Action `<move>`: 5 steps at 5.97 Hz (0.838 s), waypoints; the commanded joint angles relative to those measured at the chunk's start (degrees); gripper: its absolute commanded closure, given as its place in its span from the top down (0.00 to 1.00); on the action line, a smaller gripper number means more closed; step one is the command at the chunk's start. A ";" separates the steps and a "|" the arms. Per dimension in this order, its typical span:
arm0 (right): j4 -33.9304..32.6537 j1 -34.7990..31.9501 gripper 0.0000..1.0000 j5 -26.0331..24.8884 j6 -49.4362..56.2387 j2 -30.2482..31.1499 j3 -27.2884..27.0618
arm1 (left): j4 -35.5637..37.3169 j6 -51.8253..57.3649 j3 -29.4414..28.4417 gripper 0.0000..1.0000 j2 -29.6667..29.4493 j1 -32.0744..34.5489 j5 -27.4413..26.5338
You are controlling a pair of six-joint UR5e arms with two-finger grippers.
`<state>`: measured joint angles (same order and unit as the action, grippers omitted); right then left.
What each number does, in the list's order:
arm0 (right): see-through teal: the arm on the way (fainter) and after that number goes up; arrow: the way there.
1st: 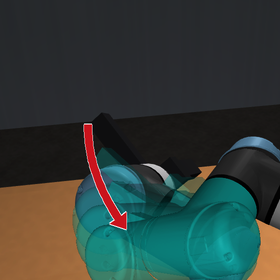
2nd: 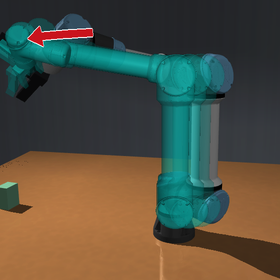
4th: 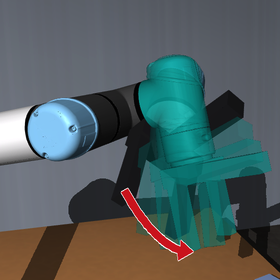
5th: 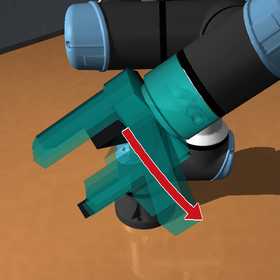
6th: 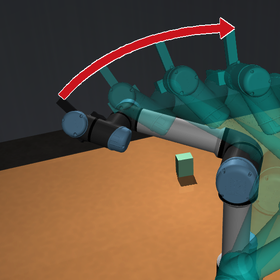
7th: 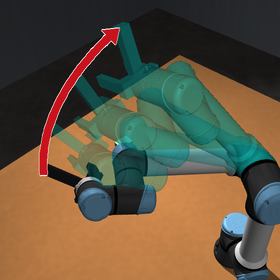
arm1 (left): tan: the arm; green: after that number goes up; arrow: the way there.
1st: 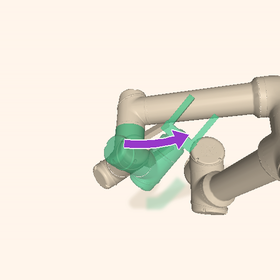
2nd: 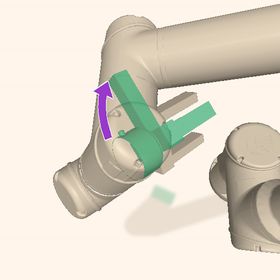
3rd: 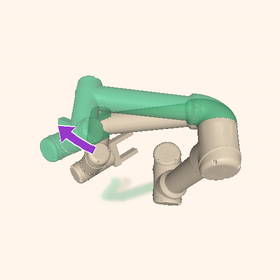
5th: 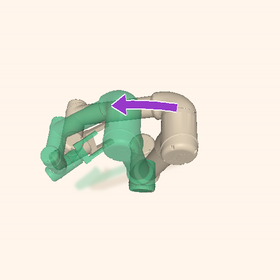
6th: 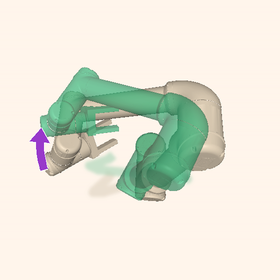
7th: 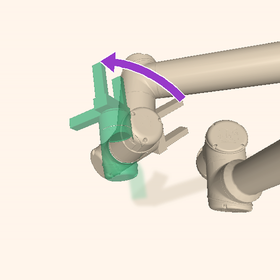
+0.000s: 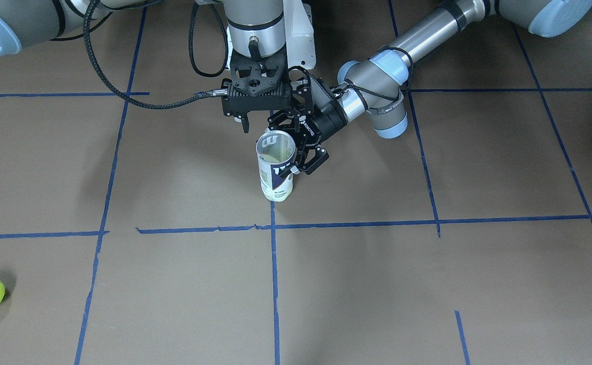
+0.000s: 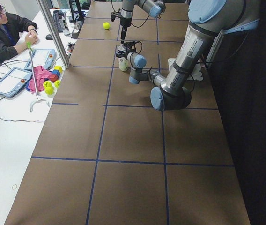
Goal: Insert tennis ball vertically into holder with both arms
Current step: 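Open the right gripper to drop the ball into the can, then move the right gripper back to the second yellow tennis ball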
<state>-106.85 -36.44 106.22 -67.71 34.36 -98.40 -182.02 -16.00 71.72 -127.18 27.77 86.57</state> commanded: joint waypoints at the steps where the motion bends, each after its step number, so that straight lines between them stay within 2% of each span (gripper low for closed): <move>1: 0.15 -3.96 1.00 2.74 7.98 3.32 -0.30 | 0.00 0.00 0.00 0.95 0.09 0.00 0.00; 2: 0.50 -7.73 1.00 5.63 14.90 8.05 -1.35 | -0.09 0.00 0.00 0.95 0.09 0.09 0.00; 3: 0.76 -11.25 1.00 6.10 23.93 12.01 -1.80 | -0.09 0.00 0.00 0.95 0.09 0.09 0.00; 5: 11.87 -18.02 1.00 10.29 35.23 21.85 0.29 | 0.00 0.00 0.00 0.95 0.09 0.00 0.00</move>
<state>-100.19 -51.27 114.27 -37.77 51.75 -99.33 -182.08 -16.00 71.72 -127.09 27.84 86.57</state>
